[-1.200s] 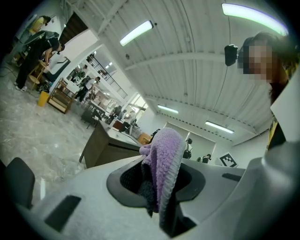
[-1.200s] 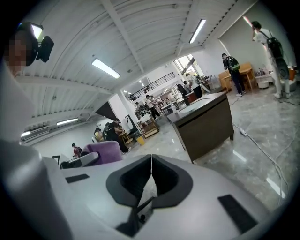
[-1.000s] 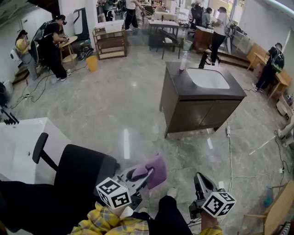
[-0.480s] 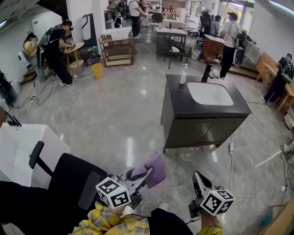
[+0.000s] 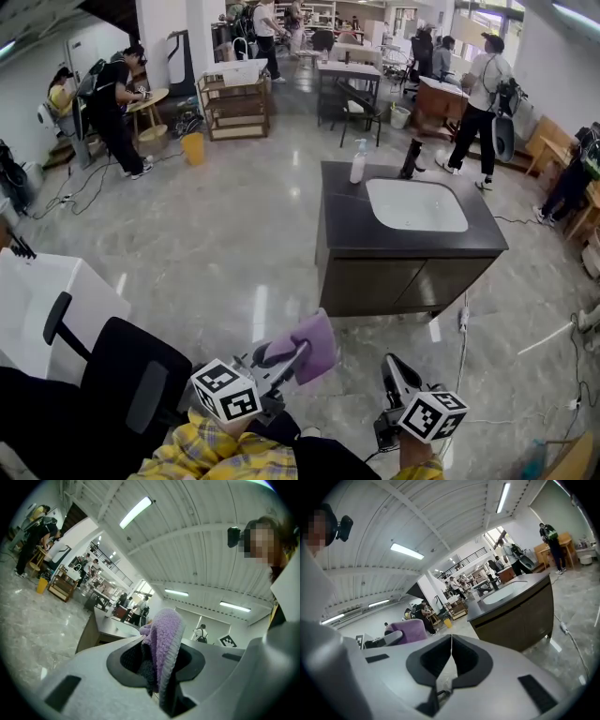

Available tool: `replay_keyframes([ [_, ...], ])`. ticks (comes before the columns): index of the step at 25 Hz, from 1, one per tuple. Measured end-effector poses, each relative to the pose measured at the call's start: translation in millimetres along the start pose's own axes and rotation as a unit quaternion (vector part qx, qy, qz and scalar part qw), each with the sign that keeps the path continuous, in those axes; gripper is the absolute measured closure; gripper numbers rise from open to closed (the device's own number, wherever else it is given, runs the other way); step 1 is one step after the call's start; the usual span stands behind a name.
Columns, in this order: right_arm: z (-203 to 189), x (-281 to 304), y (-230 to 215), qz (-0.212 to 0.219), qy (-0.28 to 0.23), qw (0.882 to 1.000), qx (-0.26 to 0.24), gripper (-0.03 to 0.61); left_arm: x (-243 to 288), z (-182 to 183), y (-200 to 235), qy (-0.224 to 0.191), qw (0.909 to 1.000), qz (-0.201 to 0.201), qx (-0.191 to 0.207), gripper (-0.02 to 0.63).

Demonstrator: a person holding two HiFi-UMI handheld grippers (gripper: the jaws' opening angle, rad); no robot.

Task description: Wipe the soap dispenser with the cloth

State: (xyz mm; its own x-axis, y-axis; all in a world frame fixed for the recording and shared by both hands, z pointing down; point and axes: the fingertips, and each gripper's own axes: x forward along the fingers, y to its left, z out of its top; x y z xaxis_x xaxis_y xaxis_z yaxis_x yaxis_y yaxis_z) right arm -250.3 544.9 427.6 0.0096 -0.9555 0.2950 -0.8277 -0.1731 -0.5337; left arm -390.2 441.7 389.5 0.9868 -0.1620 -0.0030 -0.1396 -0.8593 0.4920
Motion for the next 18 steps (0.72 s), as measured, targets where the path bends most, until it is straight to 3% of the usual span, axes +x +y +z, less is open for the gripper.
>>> replay_keyframes([
  [9,12.6,37.8,-35.1,-0.003,0.008,1.0,0.016,0.572,49.5,15.0,44.3,-0.002,0.9998,0.015,-0.008,0.526],
  [12,28.6,50.8,-54.7,-0.024,0.003,0.999,0.02,0.572,79.0,24.2,64.0,-0.003,0.9997,0.005,-0.024,0.526],
  [18,68.5,100.5,-81.5,-0.042,-0.007,0.999,0.02,0.572,131.8,46.3,103.9,0.006,0.9998,-0.014,-0.013,0.526],
])
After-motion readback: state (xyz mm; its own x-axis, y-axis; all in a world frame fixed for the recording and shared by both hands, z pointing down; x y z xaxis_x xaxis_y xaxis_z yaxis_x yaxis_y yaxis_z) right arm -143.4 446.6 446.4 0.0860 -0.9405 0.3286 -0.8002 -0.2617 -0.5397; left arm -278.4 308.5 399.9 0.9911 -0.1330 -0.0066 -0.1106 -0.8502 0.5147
